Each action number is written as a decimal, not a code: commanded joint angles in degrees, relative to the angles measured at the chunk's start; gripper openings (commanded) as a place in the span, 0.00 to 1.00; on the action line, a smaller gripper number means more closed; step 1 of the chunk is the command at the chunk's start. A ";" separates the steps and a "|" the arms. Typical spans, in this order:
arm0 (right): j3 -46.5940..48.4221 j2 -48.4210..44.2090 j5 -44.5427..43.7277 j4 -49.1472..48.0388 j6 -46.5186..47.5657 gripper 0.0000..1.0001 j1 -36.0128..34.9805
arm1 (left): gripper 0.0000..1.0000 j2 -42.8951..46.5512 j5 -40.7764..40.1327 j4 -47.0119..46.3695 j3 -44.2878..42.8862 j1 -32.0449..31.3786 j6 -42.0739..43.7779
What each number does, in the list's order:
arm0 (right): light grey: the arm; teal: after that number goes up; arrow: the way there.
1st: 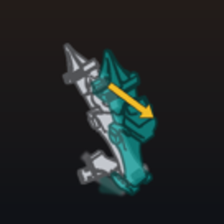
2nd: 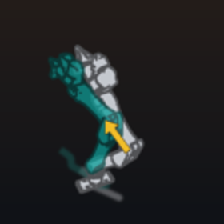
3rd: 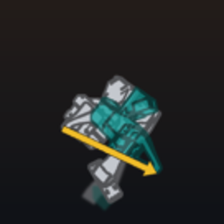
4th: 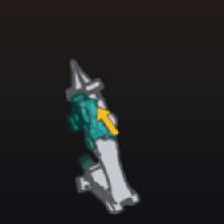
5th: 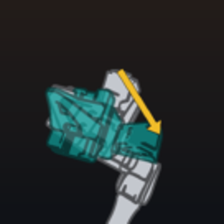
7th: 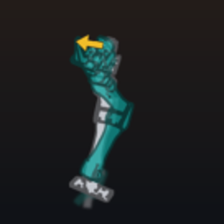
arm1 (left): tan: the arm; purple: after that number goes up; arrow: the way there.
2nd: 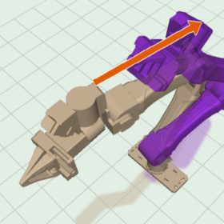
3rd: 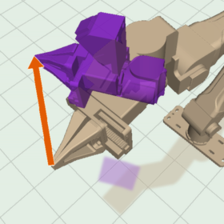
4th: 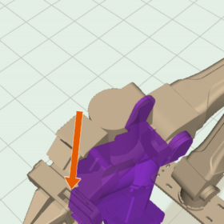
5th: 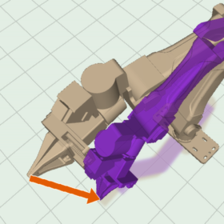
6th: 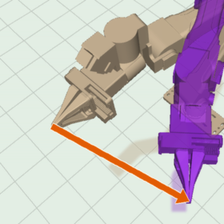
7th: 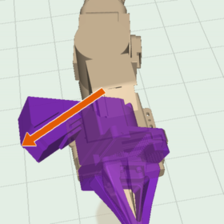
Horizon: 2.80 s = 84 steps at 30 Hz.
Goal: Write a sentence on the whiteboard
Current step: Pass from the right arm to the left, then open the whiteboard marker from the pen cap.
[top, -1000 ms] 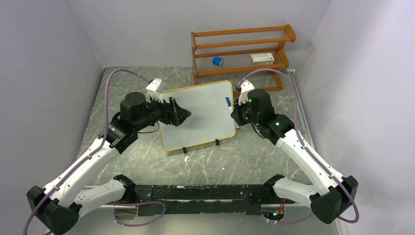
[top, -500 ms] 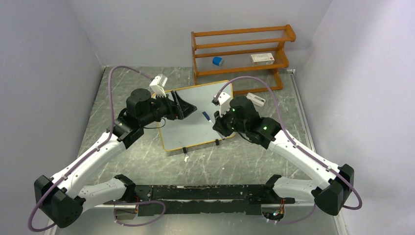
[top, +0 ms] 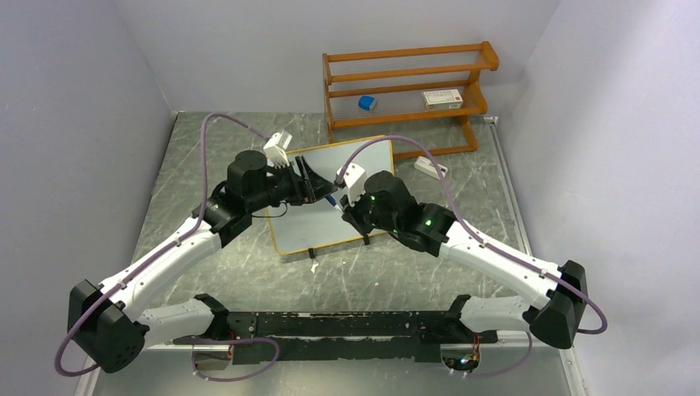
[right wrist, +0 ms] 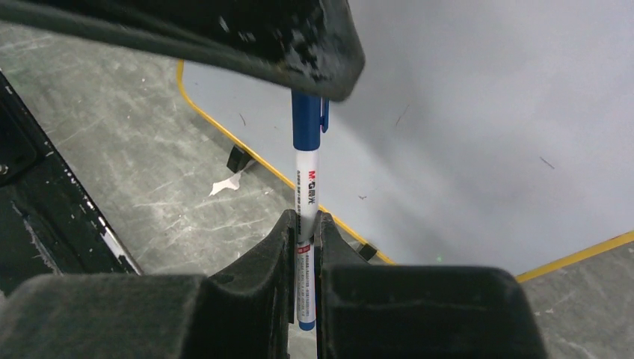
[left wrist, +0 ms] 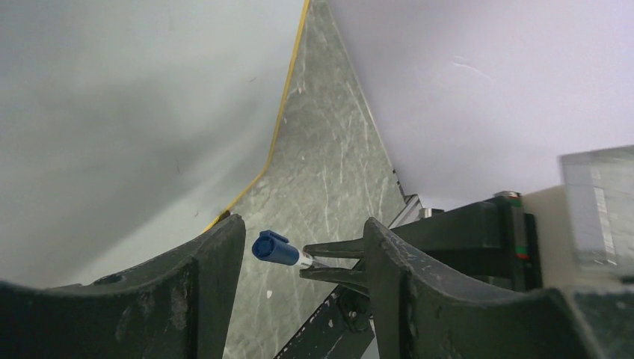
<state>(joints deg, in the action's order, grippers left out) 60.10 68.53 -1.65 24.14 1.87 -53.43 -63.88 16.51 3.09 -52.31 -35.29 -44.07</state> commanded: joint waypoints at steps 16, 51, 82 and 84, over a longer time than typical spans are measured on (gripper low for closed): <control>0.98 0.50 -8.51 -7.20 3.45 0.00 -4.21 | 0.42 -0.42 -3.30 0.91 1.59 -1.88 -3.72; -31.79 -18.41 19.93 -56.95 -33.49 0.63 13.96 | 0.05 18.65 -15.03 -25.20 26.11 -0.44 -39.75; -29.60 -8.41 22.96 -67.61 -39.93 0.47 13.43 | 0.05 16.75 -13.96 -36.04 29.27 -0.57 -43.29; -29.32 -7.97 23.26 -68.14 -40.05 0.47 13.33 | 0.05 16.60 -13.69 -35.83 29.16 -0.57 -43.28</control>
<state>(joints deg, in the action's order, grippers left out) 28.51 60.05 20.88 -40.56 -37.93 -39.86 -47.20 2.37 -29.80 -23.18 -36.10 -87.07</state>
